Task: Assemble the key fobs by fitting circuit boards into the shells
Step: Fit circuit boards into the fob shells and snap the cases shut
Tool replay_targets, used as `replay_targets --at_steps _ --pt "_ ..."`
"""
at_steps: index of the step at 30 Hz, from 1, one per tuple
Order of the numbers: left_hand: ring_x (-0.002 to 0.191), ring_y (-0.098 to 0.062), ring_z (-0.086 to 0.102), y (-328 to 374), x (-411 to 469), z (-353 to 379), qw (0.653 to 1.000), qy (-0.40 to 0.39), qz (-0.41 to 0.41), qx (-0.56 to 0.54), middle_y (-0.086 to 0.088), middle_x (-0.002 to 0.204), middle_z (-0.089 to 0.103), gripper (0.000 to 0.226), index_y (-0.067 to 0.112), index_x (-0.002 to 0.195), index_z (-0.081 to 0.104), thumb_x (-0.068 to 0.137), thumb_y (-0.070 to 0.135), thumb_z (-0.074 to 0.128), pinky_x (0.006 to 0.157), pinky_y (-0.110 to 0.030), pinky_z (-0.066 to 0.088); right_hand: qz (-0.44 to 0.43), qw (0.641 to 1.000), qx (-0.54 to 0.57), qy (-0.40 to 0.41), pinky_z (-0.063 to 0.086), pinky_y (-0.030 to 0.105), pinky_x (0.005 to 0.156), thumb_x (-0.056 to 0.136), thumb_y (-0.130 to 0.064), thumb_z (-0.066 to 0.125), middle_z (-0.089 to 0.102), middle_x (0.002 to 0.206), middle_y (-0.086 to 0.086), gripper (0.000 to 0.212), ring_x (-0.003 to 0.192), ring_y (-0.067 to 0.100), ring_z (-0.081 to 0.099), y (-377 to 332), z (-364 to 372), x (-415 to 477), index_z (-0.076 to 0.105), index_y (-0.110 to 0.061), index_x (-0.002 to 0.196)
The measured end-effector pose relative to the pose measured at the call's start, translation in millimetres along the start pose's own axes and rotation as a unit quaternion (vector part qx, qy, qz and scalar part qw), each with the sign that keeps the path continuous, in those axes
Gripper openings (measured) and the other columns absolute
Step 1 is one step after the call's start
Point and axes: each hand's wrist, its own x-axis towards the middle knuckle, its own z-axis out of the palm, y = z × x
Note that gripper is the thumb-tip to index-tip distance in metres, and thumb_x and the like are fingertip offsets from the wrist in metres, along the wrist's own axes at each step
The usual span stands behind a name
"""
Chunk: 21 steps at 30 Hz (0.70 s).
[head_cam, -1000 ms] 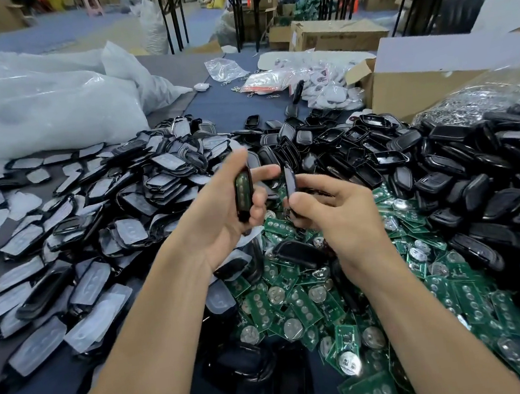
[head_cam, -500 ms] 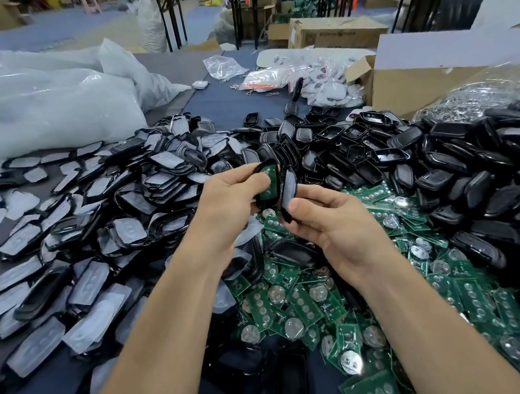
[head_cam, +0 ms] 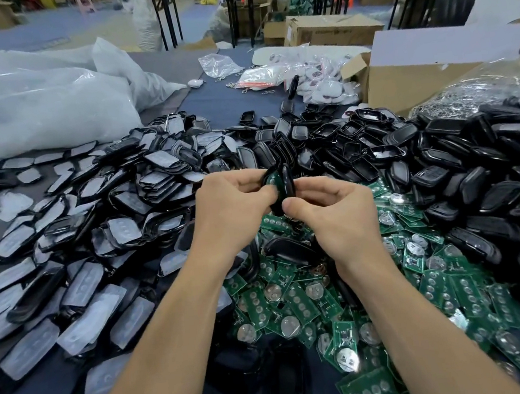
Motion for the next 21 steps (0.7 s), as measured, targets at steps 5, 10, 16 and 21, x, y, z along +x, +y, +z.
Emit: replay_targets --at_steps 5,10,16,21 --pt "0.080 -0.008 0.078 -3 1 2 0.999 0.010 0.012 0.036 0.013 0.080 0.080 0.020 0.043 0.093 0.083 0.078 0.031 0.080 0.079 -0.037 0.065 -0.014 0.999 -0.039 0.001 0.063 0.038 0.084 0.063 -0.030 0.090 0.080 0.086 -0.013 0.030 0.086 0.005 0.077 2 0 1 0.083 -0.033 0.092" --pt "0.088 -0.020 0.080 -3 1 0 0.998 -0.044 -0.026 -0.039 -0.002 0.092 0.082 0.028 0.019 0.107 0.083 0.085 0.003 0.079 0.076 -0.031 0.065 -0.014 0.999 -0.039 -0.002 0.064 0.041 0.082 0.067 -0.017 0.092 0.080 0.083 -0.007 0.027 0.082 0.011 0.077 2 -4 2 0.083 -0.027 0.091" --pt "0.087 -0.021 0.079 2 -1 -9 0.990 -0.106 -0.045 -0.085 -0.011 0.094 0.081 0.042 0.024 0.113 0.078 0.086 -0.008 0.074 0.075 -0.026 0.062 -0.026 0.998 -0.052 -0.017 0.064 0.033 0.079 0.067 -0.014 0.094 0.079 0.080 -0.009 0.029 0.079 0.009 0.077 2 -6 3 0.082 -0.026 0.090" --pt "0.079 -0.022 0.077 -2 -1 -11 0.987 -0.114 -0.049 -0.098 -0.012 0.093 0.080 0.040 0.019 0.110 0.078 0.081 -0.009 0.080 0.077 -0.028 0.062 -0.031 0.996 -0.066 -0.045 0.060 0.023 0.085 0.066 -0.017 0.093 0.080 0.089 -0.016 0.032 0.090 -0.001 0.075 2 -7 2 0.081 -0.031 0.092"
